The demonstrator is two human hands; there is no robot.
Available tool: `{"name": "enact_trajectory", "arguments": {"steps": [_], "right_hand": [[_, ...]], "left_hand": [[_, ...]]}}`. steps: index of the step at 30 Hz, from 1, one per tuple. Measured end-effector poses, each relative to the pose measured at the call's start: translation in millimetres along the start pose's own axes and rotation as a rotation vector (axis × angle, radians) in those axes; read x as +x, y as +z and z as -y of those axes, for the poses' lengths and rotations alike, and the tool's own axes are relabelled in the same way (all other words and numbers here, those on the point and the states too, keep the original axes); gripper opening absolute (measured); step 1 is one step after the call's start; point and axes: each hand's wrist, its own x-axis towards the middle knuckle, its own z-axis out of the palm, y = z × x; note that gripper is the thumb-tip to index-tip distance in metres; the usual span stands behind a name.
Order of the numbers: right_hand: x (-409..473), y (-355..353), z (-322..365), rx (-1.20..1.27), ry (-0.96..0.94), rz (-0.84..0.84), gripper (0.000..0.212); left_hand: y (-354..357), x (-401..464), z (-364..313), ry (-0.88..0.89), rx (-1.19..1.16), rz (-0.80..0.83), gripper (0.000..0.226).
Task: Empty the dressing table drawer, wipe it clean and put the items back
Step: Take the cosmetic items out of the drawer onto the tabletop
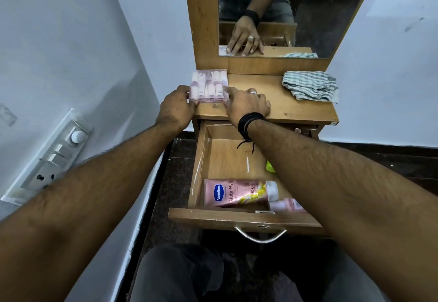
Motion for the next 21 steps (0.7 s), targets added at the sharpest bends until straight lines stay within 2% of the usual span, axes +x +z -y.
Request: {"name": "enact_trajectory", "arguments": {"steps": [9,15,18,21], "right_hand": [[1,4,1,0.005,0.024,-0.015,0.041],[-5,-7,-5,0.087,-0.049,0.014,0.054],[-18,-20,-14,0.18,-0.111,-0.02,0.053],[-40,-31,-21,0.175,-0.208,-0.053,0.036]], "left_hand": [[3,7,3,-0.032,0.004,0.031,0.042],[-3,-7,-11,-0.001,0.179,0.008,0.055],[-10,-26,-24,0.09,0.253,-0.031,0.046],[-13,-52,-41,0.231,0.308,0.011,0.034]]}}
